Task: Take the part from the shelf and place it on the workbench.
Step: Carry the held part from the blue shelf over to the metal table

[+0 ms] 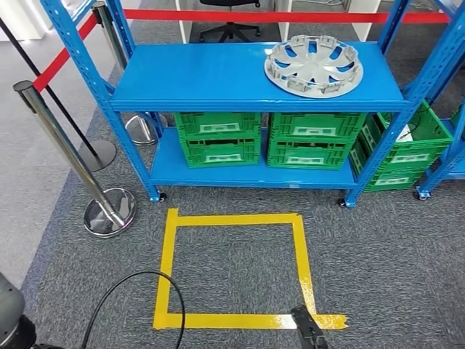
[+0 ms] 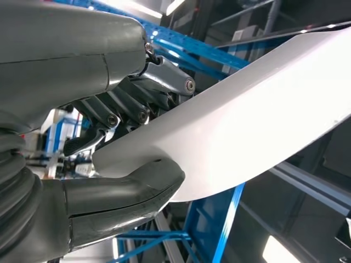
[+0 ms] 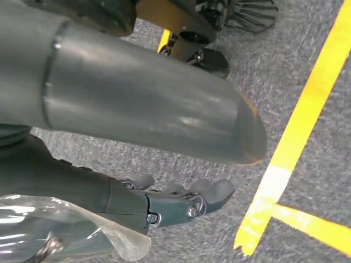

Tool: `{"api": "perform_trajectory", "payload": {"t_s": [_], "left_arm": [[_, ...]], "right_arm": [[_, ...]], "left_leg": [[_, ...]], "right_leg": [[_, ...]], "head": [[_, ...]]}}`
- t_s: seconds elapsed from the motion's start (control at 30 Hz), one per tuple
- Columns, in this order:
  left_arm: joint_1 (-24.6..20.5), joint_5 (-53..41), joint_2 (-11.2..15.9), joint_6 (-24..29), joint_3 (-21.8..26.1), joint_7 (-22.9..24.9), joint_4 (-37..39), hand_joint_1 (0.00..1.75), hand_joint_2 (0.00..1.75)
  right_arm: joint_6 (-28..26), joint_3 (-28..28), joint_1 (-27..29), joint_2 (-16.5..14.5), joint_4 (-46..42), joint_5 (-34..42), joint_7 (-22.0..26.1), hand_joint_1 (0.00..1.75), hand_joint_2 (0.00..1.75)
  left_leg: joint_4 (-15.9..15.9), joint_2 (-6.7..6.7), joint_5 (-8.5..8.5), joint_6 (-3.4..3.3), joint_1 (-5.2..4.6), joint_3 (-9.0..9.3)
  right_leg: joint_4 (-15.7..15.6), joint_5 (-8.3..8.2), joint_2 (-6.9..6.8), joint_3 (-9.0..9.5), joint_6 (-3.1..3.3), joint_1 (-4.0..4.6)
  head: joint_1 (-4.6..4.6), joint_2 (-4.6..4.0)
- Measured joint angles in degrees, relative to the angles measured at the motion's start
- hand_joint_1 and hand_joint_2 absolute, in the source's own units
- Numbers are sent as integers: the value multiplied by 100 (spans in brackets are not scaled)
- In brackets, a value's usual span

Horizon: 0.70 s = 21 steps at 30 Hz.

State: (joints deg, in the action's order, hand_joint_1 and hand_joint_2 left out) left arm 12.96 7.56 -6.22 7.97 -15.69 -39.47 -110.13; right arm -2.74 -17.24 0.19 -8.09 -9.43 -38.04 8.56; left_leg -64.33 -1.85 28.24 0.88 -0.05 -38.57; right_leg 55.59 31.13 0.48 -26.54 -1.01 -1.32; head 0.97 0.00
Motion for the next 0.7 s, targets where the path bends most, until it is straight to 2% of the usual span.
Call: {"api": "perform_trajectory", "payload": {"t_s": [0.07, 0.1, 0.13, 0.17, 0.2, 0.27, 0.33, 0.4, 0.43, 0.47, 0.53, 0.57, 0.6, 0.63, 0.67, 0.7], "left_arm": [[0, 0, 3, 1, 0, 0, -1, 175, 175], [3, 0, 4, 2, 0, 0, -1, 175, 175], [4, 0, 5, 2, 0, 0, -1, 175, 175], [5, 0, 7, 3, 0, 0, -1, 175, 175], [5, 0, 7, 3, 0, 0, -1, 175, 175], [3, 0, 7, 3, 0, 0, -4, 175, 175], [3, 0, 5, 2, 0, 0, -9, 175, 175], [9, -1, 3, 2, 0, 0, -13, 175, 175], [7, -1, 1, 2, 0, 0, -15, 175, 175], [5, -1, -5, 1, 0, 0, -16, 175, 175], [3, -1, -15, 2, 0, 0, -19, 175, 175], [5, 0, -19, 3, 0, 0, -19, 175, 175], [9, 0, -19, 6, 0, 0, -19, 175, 175], [11, 0, -19, 10, 0, 0, -19, 175, 175], [12, 0, -19, 16, 0, 0, -19, 175, 175], [11, 0, -19, 23, 0, 0, -19, 175, 175]], "right_arm": [[2, 1, 11, -2, 2, -20, -3, 0, 0], [0, 0, 13, -2, 3, -26, -4, 0, 0], [-1, 0, 11, -2, 3, -29, -5, 0, 0], [-1, 1, 6, -2, 3, -31, -5, 0, 0], [-1, 1, -1, -3, 3, -33, -5, 0, 0], [-1, 2, -10, -10, 4, -35, -5, 0, 0], [1, 2, -15, -18, 5, -36, -5, 0, 0], [3, 5, -26, -22, 4, -37, -5, 0, 0], [2, 8, -35, -23, 4, -36, -3, 0, 0], [-1, 11, -41, -24, 3, -36, -1, 0, 0], [-4, 16, -32, -23, 4, -37, -4, 0, 0], [-3, 20, -18, -24, 5, -39, -10, 0, 0], [-3, 24, -5, -23, 6, -41, -16, 0, 0], [-2, 27, 2, -22, 7, -45, -21, 0, 0], [5, 31, 4, -22, 8, -50, -26, 0, 0], [19, 35, 2, -21, 8, -55, -32, 0, 0]], "left_leg": [[-780, 85, 367, 41, 11, -265], [-990, 98, 415, 41, 13, -311], [-983, 107, 354, 27, 12, -257], [-749, 124, 203, -3, 5, -98], [-373, 172, 19, -54, -12, 127], [333, 375, -165, -182, -78, 529], [604, 494, -146, -263, -135, 652], [707, 418, -162, -304, -122, 648], [760, 369, -180, -331, -102, 654], [803, 320, -205, -354, -78, 656], [827, 217, -239, -383, -59, 639], [820, 160, -246, -387, -57, 625], [808, 98, -251, -388, -57, 616], [792, 31, -254, -385, -55, 609], [770, -37, -253, -378, -51, 606], [743, -105, -248, -366, -47, 603]], "right_leg": [[11, -15, -149, -26, 26, 26], [21, -18, -222, -37, 30, 39], [31, -18, -293, -45, 32, 53], [37, -15, -356, -45, 34, 70], [41, -10, -413, -38, 36, 89], [42, 3, -520, -35, 24, 130], [41, 7, -628, -46, -11, 148], [46, 31, -703, -57, -57, 149], [118, 105, -618, -99, -78, 147], [303, 232, -478, -190, -101, 141], [1018, 592, -156, -534, -136, 116], [1413, 727, -94, -728, -153, 107], [1677, 771, -71, -868, -168, 102], [1729, 694, -61, -912, -181, 95], [1546, 509, -45, -847, -192, 84], [1181, 264, 6, -692, -202, 65]], "head": [[-16, 0], [-16, 0], [-16, 0], [-16, 0], [-16, 0], [-12, 0], [-9, 0], [-11, 0], [-5, 0], [4, 0], [21, 0], [24, 0], [24, 0], [24, 0], [24, 0], [24, 0]]}}
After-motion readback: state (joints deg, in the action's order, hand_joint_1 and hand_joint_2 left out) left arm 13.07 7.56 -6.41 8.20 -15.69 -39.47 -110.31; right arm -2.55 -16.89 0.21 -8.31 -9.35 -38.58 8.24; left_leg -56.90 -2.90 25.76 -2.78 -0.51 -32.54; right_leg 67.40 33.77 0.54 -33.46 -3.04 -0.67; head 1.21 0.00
